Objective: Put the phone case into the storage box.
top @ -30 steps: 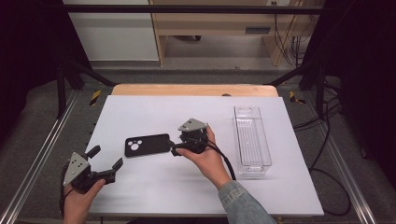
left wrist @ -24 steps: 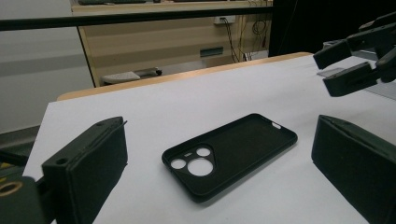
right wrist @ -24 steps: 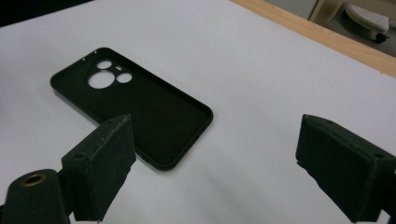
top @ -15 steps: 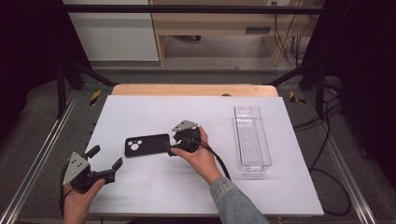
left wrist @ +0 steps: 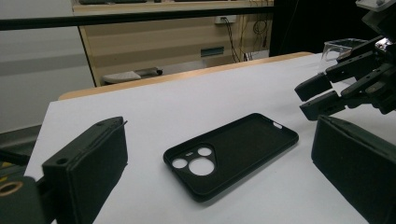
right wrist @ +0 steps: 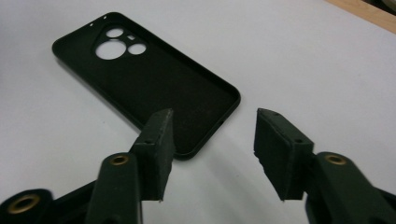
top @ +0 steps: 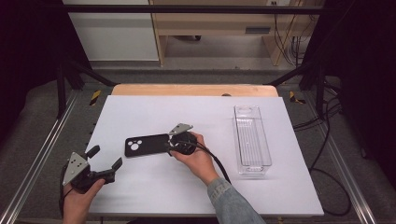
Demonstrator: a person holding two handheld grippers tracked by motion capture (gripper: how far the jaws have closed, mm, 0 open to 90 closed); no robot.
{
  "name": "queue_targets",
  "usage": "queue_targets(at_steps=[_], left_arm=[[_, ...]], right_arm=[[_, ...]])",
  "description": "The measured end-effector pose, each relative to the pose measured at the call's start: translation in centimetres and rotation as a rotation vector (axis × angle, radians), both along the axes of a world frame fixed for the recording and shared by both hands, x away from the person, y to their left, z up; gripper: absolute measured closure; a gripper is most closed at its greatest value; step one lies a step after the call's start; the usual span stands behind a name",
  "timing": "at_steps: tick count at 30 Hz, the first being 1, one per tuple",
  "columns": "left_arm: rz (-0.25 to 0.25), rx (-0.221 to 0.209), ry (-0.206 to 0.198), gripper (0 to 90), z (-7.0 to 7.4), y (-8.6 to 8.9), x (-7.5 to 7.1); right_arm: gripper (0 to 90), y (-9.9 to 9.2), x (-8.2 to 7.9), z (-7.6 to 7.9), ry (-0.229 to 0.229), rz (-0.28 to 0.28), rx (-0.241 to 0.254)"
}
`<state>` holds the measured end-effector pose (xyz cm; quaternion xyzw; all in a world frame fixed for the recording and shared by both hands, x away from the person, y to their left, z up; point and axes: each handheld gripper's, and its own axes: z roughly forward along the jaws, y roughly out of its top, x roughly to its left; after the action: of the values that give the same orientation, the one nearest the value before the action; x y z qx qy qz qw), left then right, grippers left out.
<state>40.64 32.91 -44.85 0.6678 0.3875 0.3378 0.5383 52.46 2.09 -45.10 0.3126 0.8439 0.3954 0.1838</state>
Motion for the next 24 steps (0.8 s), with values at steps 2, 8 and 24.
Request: queue_targets(at_steps=[2,8,24], left_arm=[[-0.001,0.0,0.0,3.6,0.0,0.0,0.0],[0.0,0.001,0.0,3.7,0.0,0.0,0.0],[-0.003,0.004,0.0,3.8,0.0,-0.1,0.0]], right_arm=[[55.4,0.1,-0.1,0.0,-0.001,0.021,-0.003],[69.5,0.3,-0.2,-0.3,-0.006,0.049,-0.004],[89.4,0.6,-0.1,-1.4,0.014,0.077,0.002]])
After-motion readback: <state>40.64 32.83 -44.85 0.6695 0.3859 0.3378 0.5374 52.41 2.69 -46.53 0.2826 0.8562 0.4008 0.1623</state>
